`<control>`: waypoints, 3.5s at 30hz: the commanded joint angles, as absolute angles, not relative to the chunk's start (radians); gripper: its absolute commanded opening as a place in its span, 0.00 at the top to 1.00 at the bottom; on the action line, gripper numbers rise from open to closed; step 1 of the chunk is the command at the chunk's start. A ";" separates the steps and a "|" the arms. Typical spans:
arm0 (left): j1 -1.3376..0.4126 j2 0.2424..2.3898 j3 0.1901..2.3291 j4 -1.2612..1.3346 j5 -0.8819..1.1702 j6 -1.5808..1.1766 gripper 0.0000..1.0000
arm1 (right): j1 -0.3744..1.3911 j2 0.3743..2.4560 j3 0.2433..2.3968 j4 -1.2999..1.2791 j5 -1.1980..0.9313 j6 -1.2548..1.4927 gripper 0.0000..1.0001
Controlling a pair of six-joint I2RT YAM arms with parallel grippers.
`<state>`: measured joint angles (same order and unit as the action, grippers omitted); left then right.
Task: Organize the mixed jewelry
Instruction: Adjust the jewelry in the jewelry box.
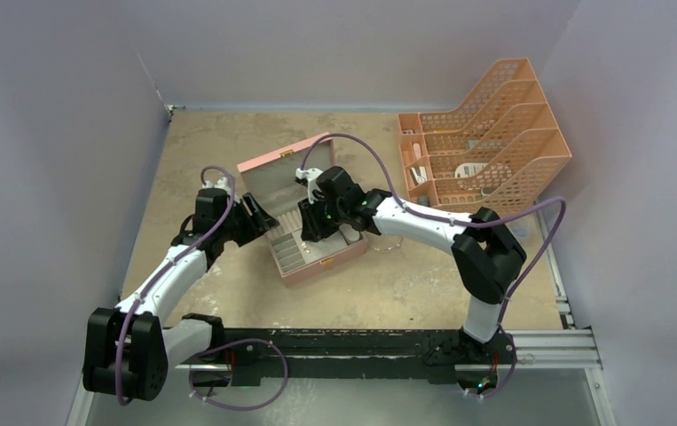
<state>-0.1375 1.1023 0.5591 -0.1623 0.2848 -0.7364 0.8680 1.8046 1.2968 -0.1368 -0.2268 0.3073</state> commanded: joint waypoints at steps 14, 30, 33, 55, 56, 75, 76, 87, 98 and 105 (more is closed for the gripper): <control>-0.140 1.120 0.595 -0.115 0.293 -0.711 0.45 | 0.864 1.790 1.330 -0.235 -0.292 0.297 0.62; -0.140 1.124 0.593 -0.109 0.295 -0.703 0.45 | 0.864 1.826 1.358 -0.243 -0.335 0.242 0.66; -0.140 1.124 0.593 -0.112 0.291 -0.703 0.45 | 0.864 1.825 1.354 -0.247 -0.344 0.239 0.65; -0.140 1.128 0.594 -0.121 0.290 -0.704 0.45 | 0.863 1.789 1.314 -0.286 -0.397 0.258 0.66; -0.140 1.127 0.595 -0.123 0.291 -0.703 0.45 | 0.862 1.783 1.307 -0.283 -0.396 0.265 0.66; -0.140 1.089 0.608 -0.161 0.284 -0.695 0.45 | 0.810 1.671 1.222 -0.205 -0.426 0.360 0.52; -0.140 1.088 0.607 -0.162 0.284 -0.695 0.45 | 0.809 1.664 1.219 -0.198 -0.423 0.366 0.51; -0.140 1.076 0.613 -0.176 0.273 -0.694 0.44 | 0.802 1.713 1.276 -0.116 -0.390 0.404 0.65; -0.140 1.069 0.603 -0.175 0.272 -0.699 0.44 | 0.802 1.792 1.327 -0.085 -0.387 0.396 0.91; -0.140 1.066 0.600 -0.176 0.268 -0.701 0.44 | 0.802 1.814 1.336 -0.082 -0.334 0.405 0.92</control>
